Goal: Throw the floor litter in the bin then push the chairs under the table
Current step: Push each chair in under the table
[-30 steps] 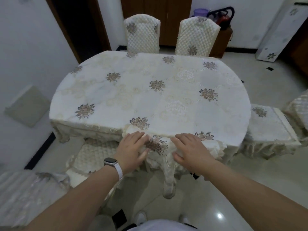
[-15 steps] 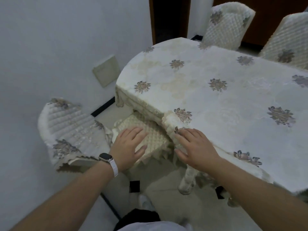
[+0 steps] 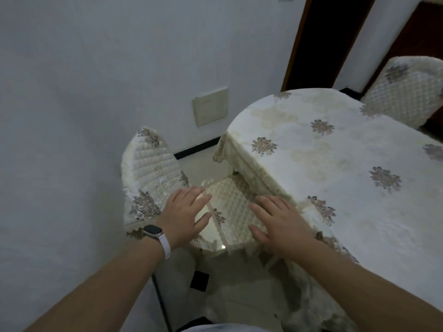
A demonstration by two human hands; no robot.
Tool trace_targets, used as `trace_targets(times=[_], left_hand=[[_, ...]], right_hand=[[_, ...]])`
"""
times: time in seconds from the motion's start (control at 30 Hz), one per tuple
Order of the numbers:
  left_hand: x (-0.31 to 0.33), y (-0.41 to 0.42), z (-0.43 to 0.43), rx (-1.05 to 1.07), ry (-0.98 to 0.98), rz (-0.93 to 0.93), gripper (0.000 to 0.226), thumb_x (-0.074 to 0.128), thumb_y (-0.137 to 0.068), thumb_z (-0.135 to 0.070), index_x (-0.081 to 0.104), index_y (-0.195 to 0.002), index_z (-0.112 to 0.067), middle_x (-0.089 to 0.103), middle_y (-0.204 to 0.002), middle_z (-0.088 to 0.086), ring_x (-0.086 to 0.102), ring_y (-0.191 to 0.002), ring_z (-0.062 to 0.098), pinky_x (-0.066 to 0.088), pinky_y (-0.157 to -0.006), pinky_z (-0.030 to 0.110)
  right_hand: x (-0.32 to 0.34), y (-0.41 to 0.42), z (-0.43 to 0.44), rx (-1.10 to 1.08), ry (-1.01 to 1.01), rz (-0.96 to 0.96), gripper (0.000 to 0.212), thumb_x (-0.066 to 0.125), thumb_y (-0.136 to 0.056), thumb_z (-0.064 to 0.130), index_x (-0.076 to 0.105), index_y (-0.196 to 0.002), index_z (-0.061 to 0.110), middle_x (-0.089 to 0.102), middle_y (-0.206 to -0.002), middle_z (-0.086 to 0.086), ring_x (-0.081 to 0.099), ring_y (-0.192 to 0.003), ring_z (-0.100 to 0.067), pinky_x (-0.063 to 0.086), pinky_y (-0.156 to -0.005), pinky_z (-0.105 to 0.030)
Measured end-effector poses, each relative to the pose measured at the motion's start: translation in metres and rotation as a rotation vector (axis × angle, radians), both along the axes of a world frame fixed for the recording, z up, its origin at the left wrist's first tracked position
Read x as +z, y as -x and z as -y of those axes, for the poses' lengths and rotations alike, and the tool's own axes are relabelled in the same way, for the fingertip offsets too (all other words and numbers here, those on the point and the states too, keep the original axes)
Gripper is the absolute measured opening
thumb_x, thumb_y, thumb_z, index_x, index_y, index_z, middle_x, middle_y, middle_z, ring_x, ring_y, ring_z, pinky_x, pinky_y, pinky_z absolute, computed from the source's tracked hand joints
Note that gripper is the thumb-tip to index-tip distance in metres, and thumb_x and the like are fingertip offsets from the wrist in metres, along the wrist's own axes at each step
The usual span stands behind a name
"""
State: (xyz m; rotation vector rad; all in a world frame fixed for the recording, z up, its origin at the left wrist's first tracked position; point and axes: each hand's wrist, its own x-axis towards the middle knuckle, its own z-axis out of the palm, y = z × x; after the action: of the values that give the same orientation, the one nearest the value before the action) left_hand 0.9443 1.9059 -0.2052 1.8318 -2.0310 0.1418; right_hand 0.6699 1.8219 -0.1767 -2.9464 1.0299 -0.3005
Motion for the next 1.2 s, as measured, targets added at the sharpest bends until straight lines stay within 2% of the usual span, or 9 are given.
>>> trace_targets(times=[0.2,0.37,0.57,0.7,0.77,0.87,0.97,1.1,1.2], left_hand=[[0.002,-0.045,0.003,0.189,-0.016,-0.053,0.043,0.050,-0.090,-0.043,0.064,-0.122,-0.017,0.062,-0.126,0.005,0.055,-0.119,0.027,0.043,-0.100,0.045],[0.004,-0.087,-0.009,0.438,-0.010,-0.158,0.046,0.051,-0.088,-0.042,0.066,-0.121,-0.014,0.063,-0.125,0.009,0.057,-0.114,0.029,0.045,-0.096,0.043],[-0.005,-0.125,-0.018,0.692,-0.104,-0.266,0.052,0.046,-0.088,-0.047,0.066,-0.121,-0.013,0.062,-0.127,0.011,0.058,-0.112,0.032,0.048,-0.093,0.044],[-0.012,-0.144,-0.011,0.749,-0.131,-0.322,0.056,0.045,-0.088,-0.050,0.062,-0.127,-0.015,0.058,-0.133,0.009,0.054,-0.119,0.028,0.044,-0.100,0.041],[-0.013,-0.145,-0.005,0.794,-0.122,-0.366,0.055,0.048,-0.088,-0.048,0.060,-0.130,-0.013,0.056,-0.134,0.009,0.051,-0.121,0.025,0.041,-0.103,0.035],[-0.010,-0.146,0.002,0.877,-0.124,-0.482,0.051,0.058,-0.092,-0.040,0.053,-0.136,-0.015,0.051,-0.137,0.001,0.047,-0.123,0.017,0.035,-0.101,0.024],[-0.015,-0.151,0.011,0.944,-0.141,-0.589,0.057,0.059,-0.091,-0.043,0.046,-0.142,-0.021,0.051,-0.134,-0.005,0.050,-0.118,0.010,0.042,-0.098,0.026],[-0.021,-0.149,0.018,1.011,-0.144,-0.674,0.066,0.062,-0.088,-0.043,0.040,-0.146,-0.023,0.050,-0.139,-0.006,0.050,-0.123,0.009,0.039,-0.099,0.022],[-0.019,-0.146,0.020,1.026,-0.152,-0.717,0.069,0.067,-0.088,-0.037,0.036,-0.149,-0.023,0.049,-0.139,-0.009,0.047,-0.119,0.000,0.035,-0.095,0.014]], right_hand=[[-0.001,-0.062,0.015,0.097,0.047,0.058,0.048,0.049,-0.090,0.049,0.062,-0.125,0.018,0.062,-0.125,-0.003,0.054,-0.116,-0.022,0.034,-0.102,-0.036],[-0.010,-0.116,0.025,0.216,-0.020,0.066,0.050,0.050,-0.090,0.049,0.060,-0.127,0.019,0.060,-0.129,-0.004,0.055,-0.118,-0.024,0.045,-0.100,-0.042],[-0.017,-0.178,0.056,0.356,-0.024,0.077,0.049,0.051,-0.089,0.051,0.060,-0.126,0.021,0.061,-0.129,-0.003,0.054,-0.116,-0.021,0.045,-0.098,-0.037],[-0.024,-0.228,0.086,0.473,-0.076,0.074,0.049,0.050,-0.090,0.051,0.058,-0.128,0.020,0.059,-0.130,-0.003,0.055,-0.117,-0.022,0.046,-0.098,-0.039],[-0.029,-0.254,0.100,0.562,-0.122,0.081,0.050,0.049,-0.090,0.050,0.058,-0.128,0.019,0.059,-0.131,-0.005,0.054,-0.119,-0.023,0.046,-0.099,-0.040],[-0.031,-0.302,0.120,0.679,-0.144,0.093,0.050,0.050,-0.089,0.050,0.060,-0.125,0.017,0.060,-0.130,-0.007,0.057,-0.116,-0.026,0.046,-0.097,-0.041],[-0.034,-0.354,0.138,0.815,-0.188,0.079,0.052,0.051,-0.089,0.049,0.058,-0.127,0.015,0.058,-0.133,-0.010,0.055,-0.120,-0.028,0.044,-0.101,-0.042],[-0.039,-0.404,0.147,0.992,-0.142,0.064,0.053,0.057,-0.085,0.044,0.058,-0.127,0.013,0.057,-0.132,-0.012,0.051,-0.123,-0.030,0.038,-0.105,-0.043],[-0.041,-0.429,0.146,1.125,-0.132,0.024,0.054,0.058,-0.084,0.046,0.058,-0.128,0.013,0.055,-0.134,-0.011,0.048,-0.126,-0.029,0.035,-0.108,-0.044]])
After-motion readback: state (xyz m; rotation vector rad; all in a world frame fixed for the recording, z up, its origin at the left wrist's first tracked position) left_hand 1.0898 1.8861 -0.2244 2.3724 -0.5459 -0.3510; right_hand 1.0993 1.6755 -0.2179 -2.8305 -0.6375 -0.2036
